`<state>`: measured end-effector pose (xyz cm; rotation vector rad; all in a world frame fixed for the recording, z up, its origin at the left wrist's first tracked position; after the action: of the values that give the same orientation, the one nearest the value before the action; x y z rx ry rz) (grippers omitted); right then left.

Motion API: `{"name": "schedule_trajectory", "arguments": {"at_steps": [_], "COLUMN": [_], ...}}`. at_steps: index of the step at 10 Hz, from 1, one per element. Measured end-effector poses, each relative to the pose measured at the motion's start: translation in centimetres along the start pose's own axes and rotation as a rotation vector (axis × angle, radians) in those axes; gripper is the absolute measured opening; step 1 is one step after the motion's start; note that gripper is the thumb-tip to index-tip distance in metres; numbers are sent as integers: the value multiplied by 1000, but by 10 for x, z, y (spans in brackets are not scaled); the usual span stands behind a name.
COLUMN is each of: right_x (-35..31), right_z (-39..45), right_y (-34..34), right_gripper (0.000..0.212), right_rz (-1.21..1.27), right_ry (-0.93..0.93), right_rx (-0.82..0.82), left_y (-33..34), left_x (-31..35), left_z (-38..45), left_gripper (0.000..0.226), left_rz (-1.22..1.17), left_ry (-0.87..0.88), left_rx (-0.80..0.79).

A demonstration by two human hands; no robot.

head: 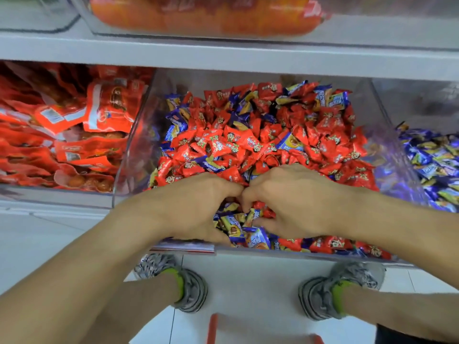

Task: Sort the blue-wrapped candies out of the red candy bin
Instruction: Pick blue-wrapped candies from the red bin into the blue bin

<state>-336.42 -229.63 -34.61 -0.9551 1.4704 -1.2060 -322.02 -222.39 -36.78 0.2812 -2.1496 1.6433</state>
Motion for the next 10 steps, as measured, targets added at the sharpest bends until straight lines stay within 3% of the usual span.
{"name": "schedule_trajectory", "arguments": {"at_steps": [2, 5, 6, 7, 8, 10], "right_x": [6, 11, 5, -3, -17, -32], "right_z": [-16, -31, -26, -17, -3, 20], "right_y": [-30, -50, -41, -33, -18, -6], "right_gripper": [20, 18, 26, 21, 23, 44], "right_rz": [183, 587, 649, 592, 564, 338], "right_ry": [98, 240, 265, 275, 272, 154], "right_rx": [53, 240, 105, 19, -129, -197], "left_y": [-13, -44, -54, -63, -69, -67], "left_x": [16, 1, 4, 4, 4, 4], "left_z": [-1, -14, -23, -32, -38, -48], "left_gripper": [17, 7, 14, 27, 26, 28], "left_rz": [-17, -366, -603, -715, -673, -253], "left_ry": [48, -75, -118, -144, -146, -166], "left_rx": [13, 170, 131, 118, 142, -64]}}
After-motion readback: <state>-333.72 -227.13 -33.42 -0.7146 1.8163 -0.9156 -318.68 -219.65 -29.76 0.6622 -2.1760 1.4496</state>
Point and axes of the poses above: each hand's wrist, its own z-axis towards the middle knuckle, its own y-axis out of the palm, x = y × z, the point moved 3 cm from there along z, towards the middle knuckle, and after that the axes turned 8 degrees about x, right-handed, at the moved point
